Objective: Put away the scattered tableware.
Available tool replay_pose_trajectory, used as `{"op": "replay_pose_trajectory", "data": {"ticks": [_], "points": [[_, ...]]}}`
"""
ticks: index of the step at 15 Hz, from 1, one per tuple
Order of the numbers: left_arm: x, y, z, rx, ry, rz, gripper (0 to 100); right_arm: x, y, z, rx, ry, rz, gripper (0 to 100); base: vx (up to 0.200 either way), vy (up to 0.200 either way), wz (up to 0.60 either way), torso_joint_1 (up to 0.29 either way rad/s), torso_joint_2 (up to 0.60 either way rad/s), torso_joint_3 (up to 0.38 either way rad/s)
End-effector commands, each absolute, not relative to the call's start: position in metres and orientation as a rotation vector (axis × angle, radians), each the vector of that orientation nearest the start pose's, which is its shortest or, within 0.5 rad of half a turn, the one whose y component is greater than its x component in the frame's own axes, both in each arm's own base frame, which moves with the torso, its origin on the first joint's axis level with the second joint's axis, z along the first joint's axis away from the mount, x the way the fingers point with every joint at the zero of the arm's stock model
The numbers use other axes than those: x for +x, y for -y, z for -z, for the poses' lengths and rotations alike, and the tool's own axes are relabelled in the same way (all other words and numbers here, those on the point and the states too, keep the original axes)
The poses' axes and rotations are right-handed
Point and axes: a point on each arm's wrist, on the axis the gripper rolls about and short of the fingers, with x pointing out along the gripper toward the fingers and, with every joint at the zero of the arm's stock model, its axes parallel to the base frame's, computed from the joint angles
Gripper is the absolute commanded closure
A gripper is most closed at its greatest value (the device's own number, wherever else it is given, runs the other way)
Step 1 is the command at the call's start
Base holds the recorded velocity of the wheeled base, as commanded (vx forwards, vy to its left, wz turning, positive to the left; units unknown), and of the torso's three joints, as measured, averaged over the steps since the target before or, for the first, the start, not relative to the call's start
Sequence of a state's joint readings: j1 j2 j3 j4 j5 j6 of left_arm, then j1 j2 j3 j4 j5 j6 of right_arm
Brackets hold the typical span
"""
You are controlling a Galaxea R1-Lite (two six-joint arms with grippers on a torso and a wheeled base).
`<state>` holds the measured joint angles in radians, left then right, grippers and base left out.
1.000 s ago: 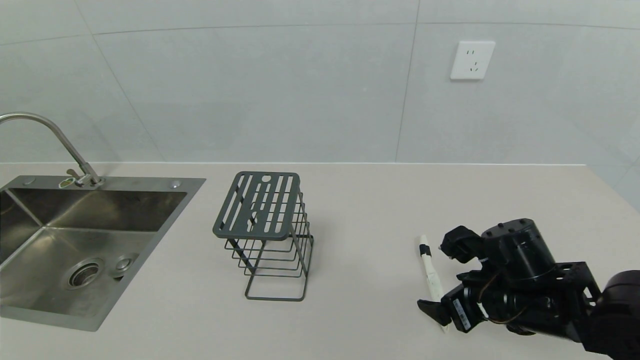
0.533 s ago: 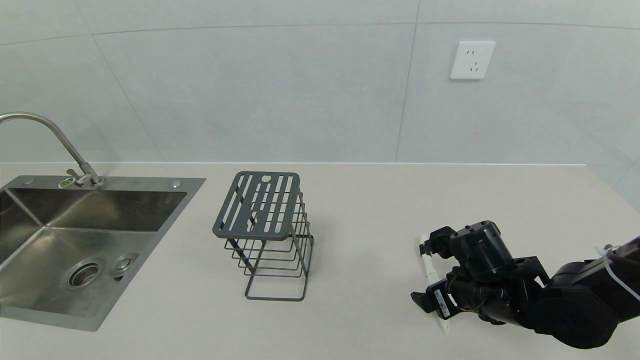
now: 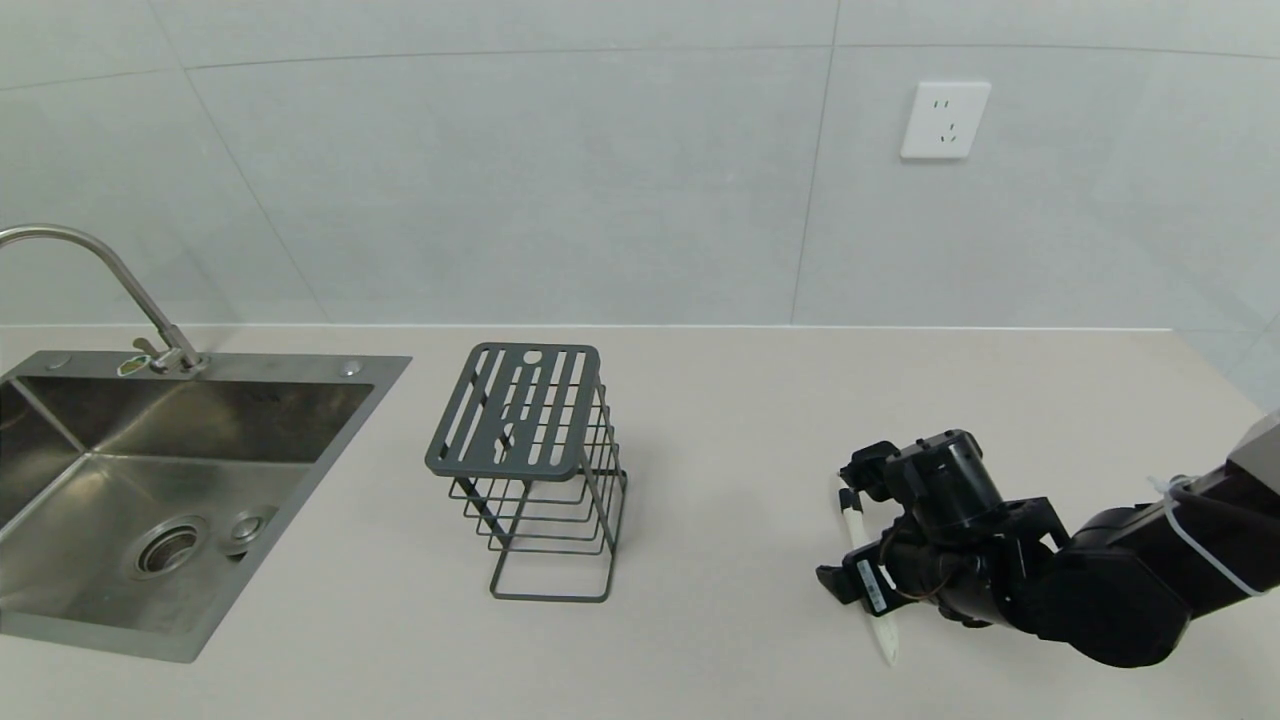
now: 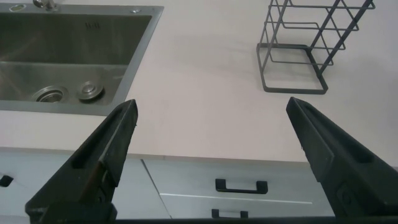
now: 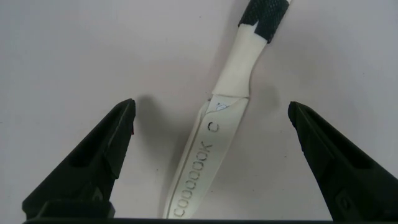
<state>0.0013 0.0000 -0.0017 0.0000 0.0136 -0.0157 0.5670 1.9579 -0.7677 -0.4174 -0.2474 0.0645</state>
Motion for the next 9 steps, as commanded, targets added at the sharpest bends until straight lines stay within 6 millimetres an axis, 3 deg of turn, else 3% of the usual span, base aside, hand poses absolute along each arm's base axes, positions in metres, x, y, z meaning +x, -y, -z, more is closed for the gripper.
{"op": "replay_pose_trajectory", "data": {"ticks": [1, 6, 7, 9], "points": [[-0.023, 0.0, -0.076, -0.017, 0.002, -0.015, 0, 0.276, -0.166, -0.071, -0.244, -0.725, -0.27, 0, 0.0, 0.0, 0.0, 0.0, 0.0, 0.0], [-0.023, 0.0, -0.076, -0.017, 0.002, -0.015, 0, 0.278, -0.165, -0.063, -0.246, -0.751, -0.277, 0, 0.0, 0.0, 0.0, 0.0, 0.0, 0.0], [-0.023, 0.0, -0.076, -0.017, 0.002, -0.015, 0, 0.278, -0.165, -0.063, -0.244, -0.753, -0.278, 100, 0.0, 0.0, 0.0, 0.0, 0.0, 0.0], [-0.023, 0.0, -0.076, -0.017, 0.002, -0.015, 0, 0.275, -0.16, -0.056, -0.254, -0.785, -0.268, 100, 0.0, 0.0, 0.0, 0.0, 0.0, 0.0]]}}
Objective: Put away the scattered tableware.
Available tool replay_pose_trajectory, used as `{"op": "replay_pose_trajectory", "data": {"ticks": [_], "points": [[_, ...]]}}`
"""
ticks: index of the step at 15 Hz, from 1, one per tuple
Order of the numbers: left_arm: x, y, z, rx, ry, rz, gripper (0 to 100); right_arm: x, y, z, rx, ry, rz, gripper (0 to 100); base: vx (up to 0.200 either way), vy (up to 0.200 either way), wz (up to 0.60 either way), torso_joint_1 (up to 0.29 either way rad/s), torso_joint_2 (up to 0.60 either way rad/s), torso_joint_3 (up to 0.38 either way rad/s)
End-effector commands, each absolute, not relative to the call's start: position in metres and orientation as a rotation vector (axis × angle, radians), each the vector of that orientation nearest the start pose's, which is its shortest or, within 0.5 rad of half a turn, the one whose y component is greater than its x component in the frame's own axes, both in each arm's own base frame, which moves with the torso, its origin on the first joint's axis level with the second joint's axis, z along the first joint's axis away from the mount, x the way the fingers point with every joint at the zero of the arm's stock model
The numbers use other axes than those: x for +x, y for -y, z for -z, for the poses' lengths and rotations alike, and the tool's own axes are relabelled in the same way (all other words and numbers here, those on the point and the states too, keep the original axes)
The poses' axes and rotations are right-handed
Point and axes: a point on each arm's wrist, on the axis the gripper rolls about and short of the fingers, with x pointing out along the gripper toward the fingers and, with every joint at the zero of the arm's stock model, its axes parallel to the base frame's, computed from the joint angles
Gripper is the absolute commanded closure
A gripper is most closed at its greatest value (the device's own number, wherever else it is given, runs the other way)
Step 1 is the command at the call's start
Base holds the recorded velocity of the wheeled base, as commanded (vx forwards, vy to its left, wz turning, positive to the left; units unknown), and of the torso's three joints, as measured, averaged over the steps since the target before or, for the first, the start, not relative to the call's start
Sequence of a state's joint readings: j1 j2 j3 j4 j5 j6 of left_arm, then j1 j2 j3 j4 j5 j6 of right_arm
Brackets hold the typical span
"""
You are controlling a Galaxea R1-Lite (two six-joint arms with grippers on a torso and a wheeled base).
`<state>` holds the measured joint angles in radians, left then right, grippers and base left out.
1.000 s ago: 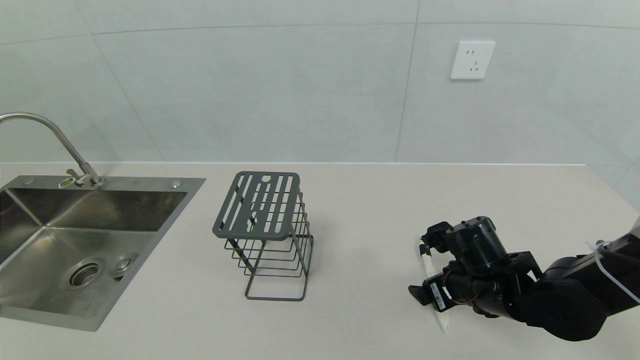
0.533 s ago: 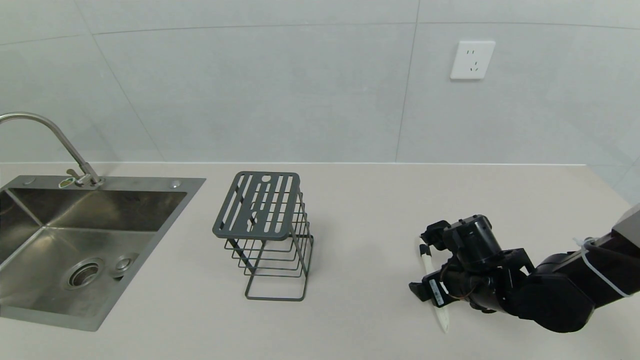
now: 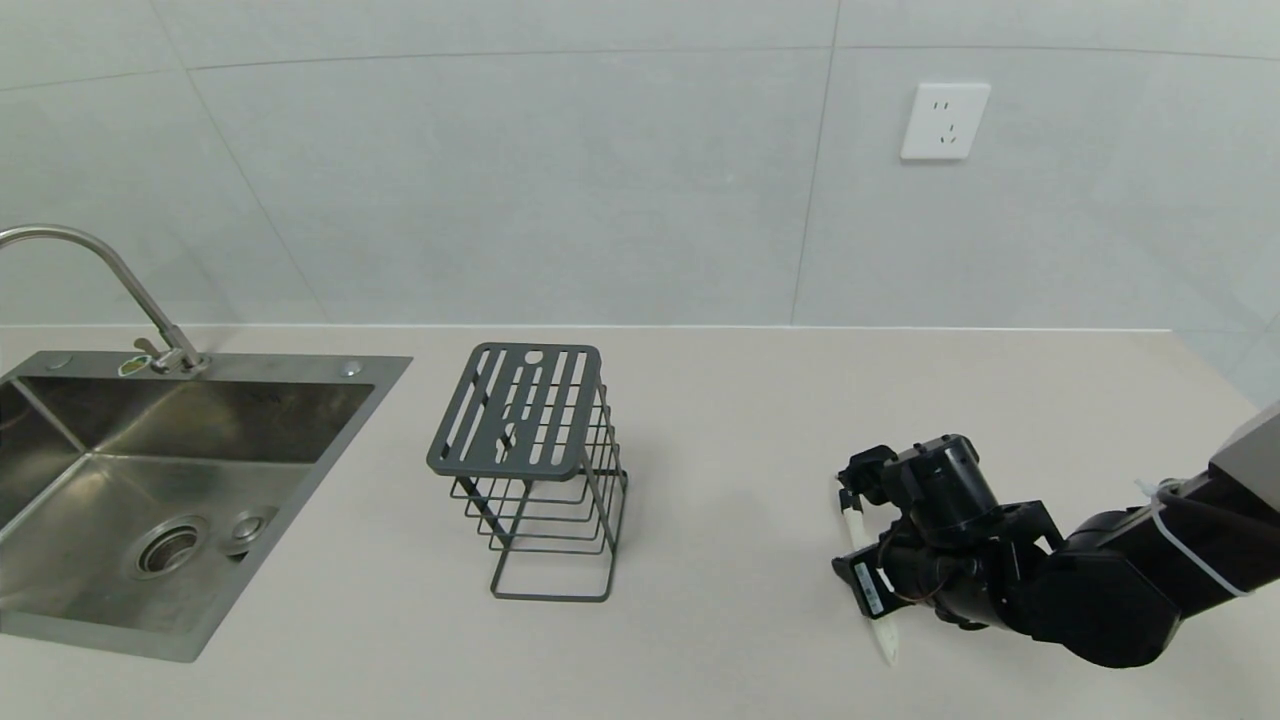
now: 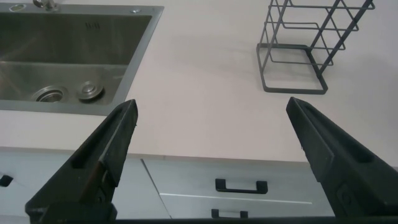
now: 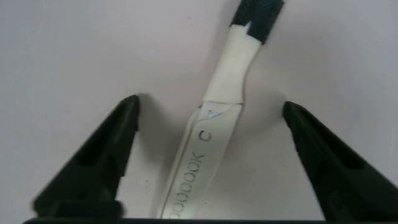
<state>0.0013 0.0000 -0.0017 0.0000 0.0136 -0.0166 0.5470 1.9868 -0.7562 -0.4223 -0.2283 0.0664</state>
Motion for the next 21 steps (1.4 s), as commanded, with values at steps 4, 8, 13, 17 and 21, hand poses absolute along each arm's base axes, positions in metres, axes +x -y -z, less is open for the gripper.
{"op": "replay_pose_trajectory", "data": {"ticks": [4, 8, 13, 17, 21], "points": [[-0.023, 0.0, -0.076, -0.017, 0.002, -0.015, 0, 0.275, -0.158, -0.054, -0.256, -0.79, -0.264, 100, 0.0, 0.0, 0.0, 0.0, 0.0, 0.0], [-0.023, 0.0, -0.076, -0.015, 0.002, -0.015, 0, 0.289, -0.171, -0.095, -0.219, -0.62, -0.319, 100, 0.0, 0.0, 0.0, 0.0, 0.0, 0.0], [-0.023, 0.0, -0.076, -0.015, 0.002, -0.014, 0, 0.254, -0.178, -0.142, -0.255, -0.412, -0.447, 100, 0.0, 0.0, 0.0, 0.0, 0.0, 0.0], [-0.023, 0.0, -0.076, -0.015, 0.002, -0.014, 0, 0.231, -0.167, -0.158, -0.225, -0.336, -0.512, 100, 0.0, 0.0, 0.0, 0.0, 0.0, 0.0], [-0.023, 0.0, -0.081, 0.029, 0.055, 0.007, 0, 0.206, -0.15, -0.154, -0.254, -0.222, -0.607, 100, 0.0, 0.0, 0.0, 0.0, 0.0, 0.0]]}}
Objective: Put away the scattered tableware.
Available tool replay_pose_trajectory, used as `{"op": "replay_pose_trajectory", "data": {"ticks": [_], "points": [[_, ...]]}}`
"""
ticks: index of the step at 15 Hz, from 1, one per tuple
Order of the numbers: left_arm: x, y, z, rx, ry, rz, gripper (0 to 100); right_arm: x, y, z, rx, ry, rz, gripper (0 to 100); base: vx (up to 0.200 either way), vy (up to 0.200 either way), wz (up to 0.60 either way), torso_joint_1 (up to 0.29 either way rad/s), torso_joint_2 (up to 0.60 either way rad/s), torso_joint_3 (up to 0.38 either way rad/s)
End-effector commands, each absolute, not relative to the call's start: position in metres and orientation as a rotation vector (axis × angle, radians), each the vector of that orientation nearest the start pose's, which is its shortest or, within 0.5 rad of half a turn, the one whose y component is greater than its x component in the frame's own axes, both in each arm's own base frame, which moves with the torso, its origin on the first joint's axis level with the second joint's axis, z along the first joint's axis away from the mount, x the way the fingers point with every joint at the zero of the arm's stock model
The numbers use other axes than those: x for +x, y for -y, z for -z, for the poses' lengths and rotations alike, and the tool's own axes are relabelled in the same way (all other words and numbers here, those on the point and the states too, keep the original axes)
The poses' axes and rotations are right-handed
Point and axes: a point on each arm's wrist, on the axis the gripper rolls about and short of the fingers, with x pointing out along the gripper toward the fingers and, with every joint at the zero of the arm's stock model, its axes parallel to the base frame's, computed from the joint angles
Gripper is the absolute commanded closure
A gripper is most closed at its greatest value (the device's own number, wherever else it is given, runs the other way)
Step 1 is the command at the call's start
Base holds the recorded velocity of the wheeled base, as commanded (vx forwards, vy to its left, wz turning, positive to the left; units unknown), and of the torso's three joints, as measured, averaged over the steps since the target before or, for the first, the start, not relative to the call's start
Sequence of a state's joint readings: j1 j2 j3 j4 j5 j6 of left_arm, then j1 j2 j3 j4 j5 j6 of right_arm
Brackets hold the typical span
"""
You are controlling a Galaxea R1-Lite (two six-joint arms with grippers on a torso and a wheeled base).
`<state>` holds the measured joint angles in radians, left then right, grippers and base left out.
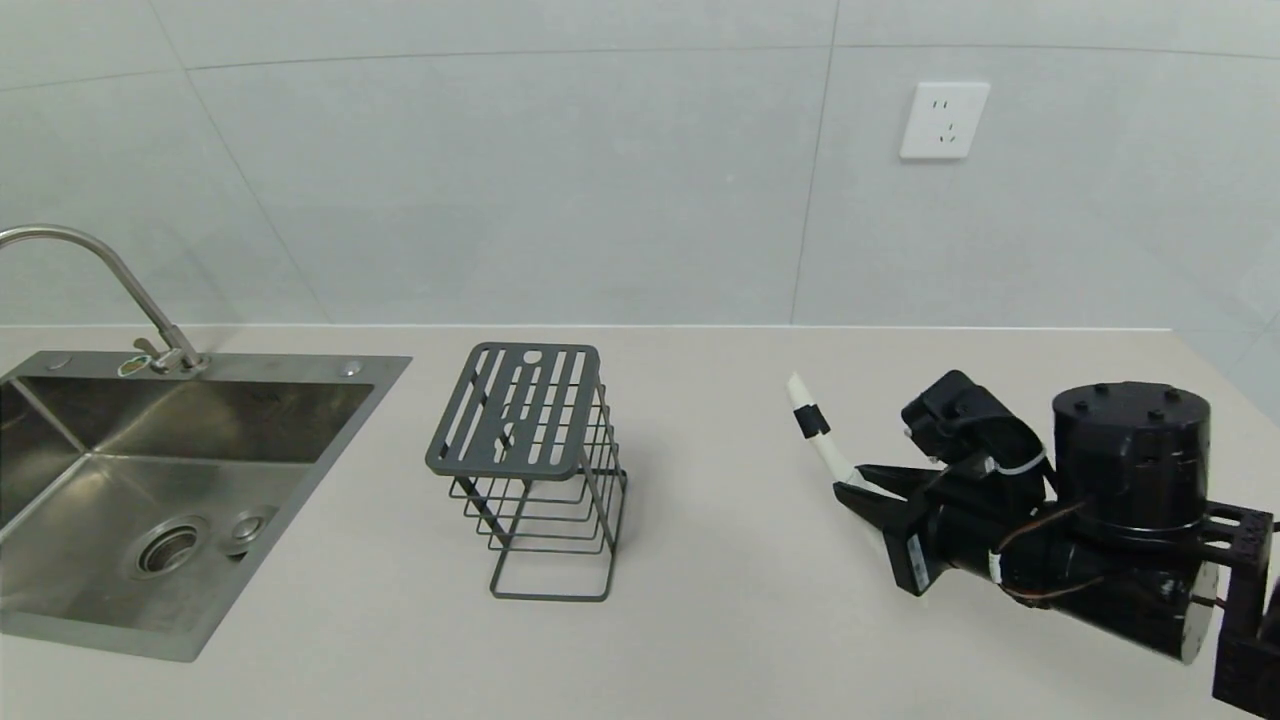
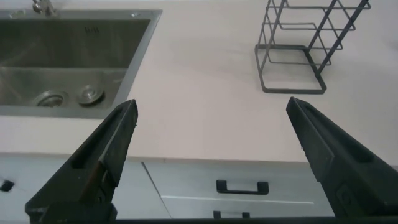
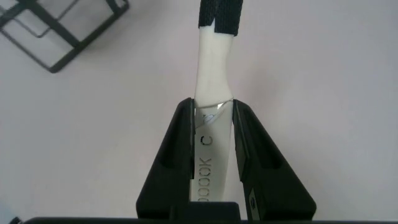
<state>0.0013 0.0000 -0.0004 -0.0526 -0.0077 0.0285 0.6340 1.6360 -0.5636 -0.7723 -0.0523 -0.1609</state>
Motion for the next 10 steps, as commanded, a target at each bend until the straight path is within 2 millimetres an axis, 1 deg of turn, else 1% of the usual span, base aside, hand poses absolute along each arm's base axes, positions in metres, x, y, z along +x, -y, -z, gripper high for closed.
{"op": "replay_pose_trajectory", "data": {"ticks": [1, 3, 6, 8, 10], "points": [[-0.023, 0.001, -0.084, 0.03, 0.085, 0.022, 0, 0.202, -0.148, -0.153, -0.247, -0.189, -0.635, 100, 0.0, 0.0, 0.0, 0.0, 0.0, 0.0], [-0.024, 0.001, -0.094, 0.032, 0.18, 0.043, 0, 0.198, -0.146, -0.151, -0.228, -0.144, -0.675, 100, 0.0, 0.0, 0.0, 0.0, 0.0, 0.0], [-0.029, 0.004, -0.108, 0.014, 0.304, 0.163, 0, 0.193, -0.147, -0.163, -0.198, -0.062, -0.768, 100, 0.0, 0.0, 0.0, 0.0, 0.0, 0.0], [-0.029, 0.005, -0.126, -0.047, 0.28, 0.261, 0, 0.191, -0.146, -0.166, -0.189, -0.048, -0.777, 100, 0.0, 0.0, 0.0, 0.0, 0.0, 0.0], [-0.024, 0.005, -0.145, -0.057, 0.255, 0.32, 0, 0.191, -0.146, -0.167, -0.179, -0.019, -0.797, 100, 0.0, 0.0, 0.0, 0.0, 0.0, 0.0]]}}
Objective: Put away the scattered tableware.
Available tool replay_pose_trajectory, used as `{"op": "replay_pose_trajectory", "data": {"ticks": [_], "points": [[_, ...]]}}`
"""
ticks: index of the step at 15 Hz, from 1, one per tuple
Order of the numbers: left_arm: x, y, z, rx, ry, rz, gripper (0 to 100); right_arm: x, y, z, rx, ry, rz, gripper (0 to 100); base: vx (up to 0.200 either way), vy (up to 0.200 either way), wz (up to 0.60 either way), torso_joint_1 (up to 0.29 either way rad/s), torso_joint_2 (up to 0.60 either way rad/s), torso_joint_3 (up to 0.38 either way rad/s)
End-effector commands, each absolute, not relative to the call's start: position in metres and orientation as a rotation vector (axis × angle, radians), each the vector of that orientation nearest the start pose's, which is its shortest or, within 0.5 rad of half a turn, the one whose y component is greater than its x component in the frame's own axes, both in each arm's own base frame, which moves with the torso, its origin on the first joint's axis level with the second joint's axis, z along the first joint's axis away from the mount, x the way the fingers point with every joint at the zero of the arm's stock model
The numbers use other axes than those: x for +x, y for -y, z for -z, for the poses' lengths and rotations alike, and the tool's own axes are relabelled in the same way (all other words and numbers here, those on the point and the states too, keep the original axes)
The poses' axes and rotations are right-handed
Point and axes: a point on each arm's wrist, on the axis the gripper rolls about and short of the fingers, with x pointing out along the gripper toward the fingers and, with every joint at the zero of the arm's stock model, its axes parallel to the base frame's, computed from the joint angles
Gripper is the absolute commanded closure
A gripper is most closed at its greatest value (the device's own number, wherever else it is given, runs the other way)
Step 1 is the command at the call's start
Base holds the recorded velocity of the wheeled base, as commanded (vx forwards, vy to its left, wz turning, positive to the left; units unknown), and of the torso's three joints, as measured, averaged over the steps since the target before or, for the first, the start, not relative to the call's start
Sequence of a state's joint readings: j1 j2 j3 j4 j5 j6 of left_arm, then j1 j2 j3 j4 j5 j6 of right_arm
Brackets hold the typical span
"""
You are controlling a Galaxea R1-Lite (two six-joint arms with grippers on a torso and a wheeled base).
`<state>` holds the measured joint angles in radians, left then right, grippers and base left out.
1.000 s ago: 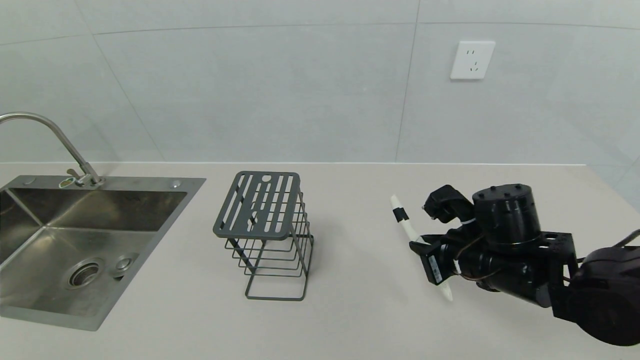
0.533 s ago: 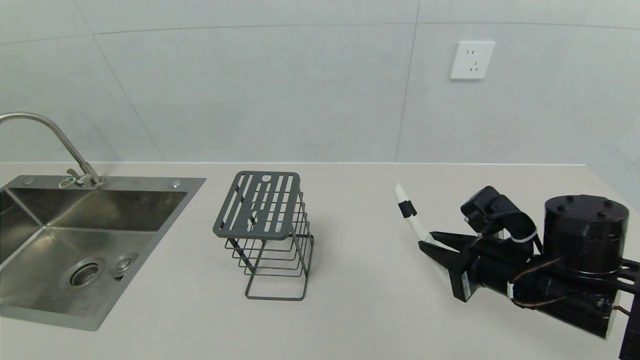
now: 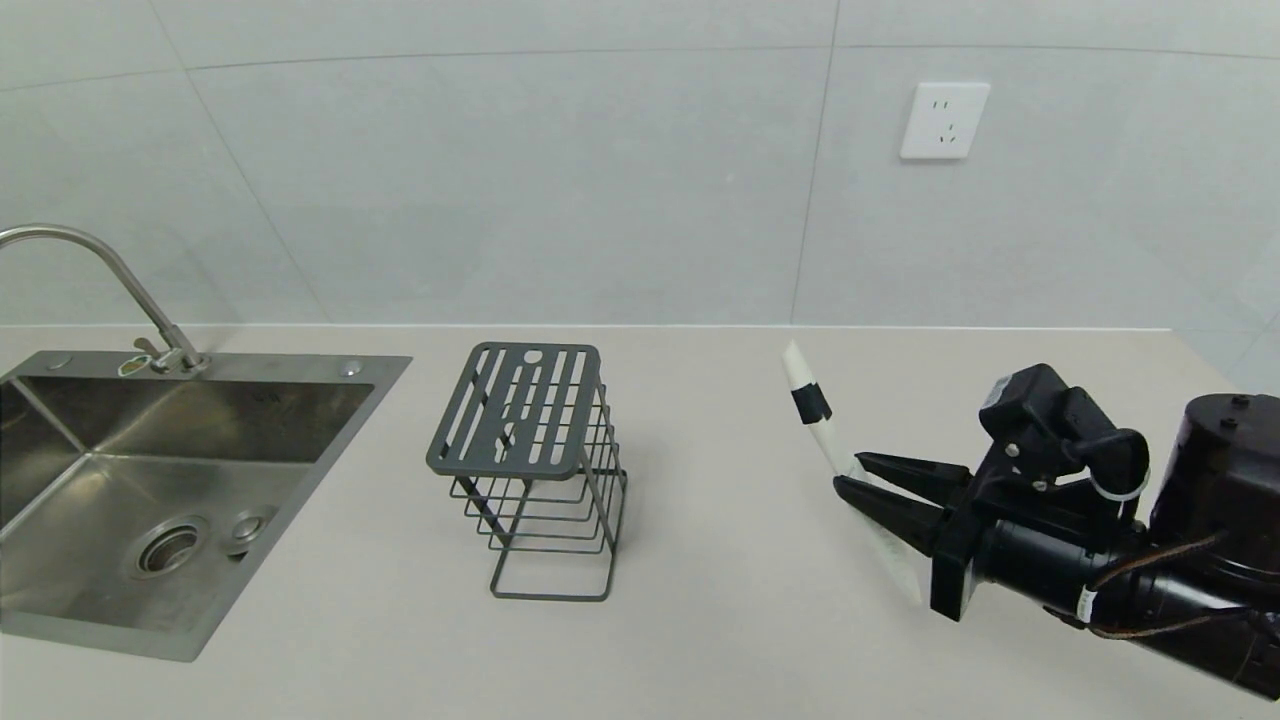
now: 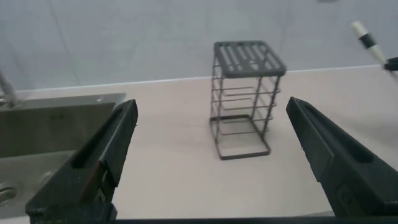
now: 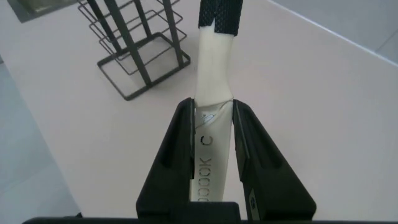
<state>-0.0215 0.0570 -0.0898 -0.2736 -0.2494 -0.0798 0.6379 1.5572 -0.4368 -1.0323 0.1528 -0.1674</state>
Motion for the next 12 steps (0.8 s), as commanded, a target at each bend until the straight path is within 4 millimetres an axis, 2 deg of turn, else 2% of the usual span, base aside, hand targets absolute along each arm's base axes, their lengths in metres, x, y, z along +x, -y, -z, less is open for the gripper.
{"op": "replay_pose_trajectory", "data": {"ticks": [1, 3, 5, 6, 7, 8, 9, 12], "points": [[-0.019, 0.006, -0.162, -0.054, 0.241, 0.368, 0, 0.191, -0.146, -0.171, -0.169, 0.023, -0.809, 100, 0.0, 0.0, 0.0, 0.0, 0.0, 0.0], [-0.008, 0.008, -0.178, -0.058, 0.197, 0.439, 0, 0.19, -0.146, -0.179, -0.144, 0.095, -0.843, 100, 0.0, 0.0, 0.0, 0.0, 0.0, 0.0], [0.004, 0.011, -0.181, -0.062, 0.138, 0.583, 0, 0.187, -0.145, -0.183, -0.074, 0.136, -0.867, 100, 0.0, 0.0, 0.0, 0.0, 0.0, 0.0], [0.007, 0.011, -0.181, -0.062, 0.135, 0.601, 0, 0.187, -0.145, -0.183, -0.064, 0.139, -0.868, 100, 0.0, 0.0, 0.0, 0.0, 0.0, 0.0], [0.018, 0.014, -0.185, -0.064, 0.121, 0.652, 0, 0.187, -0.146, -0.181, -0.03, 0.153, -0.872, 100, 0.0, 0.0, 0.0, 0.0, 0.0, 0.0], [0.035, 0.017, -0.185, -0.061, 0.116, 0.681, 0, 0.188, -0.147, -0.169, -0.001, 0.144, -0.885, 100, 0.0, 0.0, 0.0, 0.0, 0.0, 0.0], [0.043, 0.02, -0.186, -0.055, 0.128, 0.716, 0, 0.186, -0.146, -0.165, -0.002, 0.127, -0.887, 100, 0.0, 0.0, 0.0, 0.0, 0.0, 0.0], [0.066, 0.03, -0.193, -0.017, 0.164, 0.878, 0, 0.185, -0.145, -0.171, 0.004, 0.155, -0.888, 100, 0.0, 0.0, 0.0, 0.0, 0.0, 0.0]]}}
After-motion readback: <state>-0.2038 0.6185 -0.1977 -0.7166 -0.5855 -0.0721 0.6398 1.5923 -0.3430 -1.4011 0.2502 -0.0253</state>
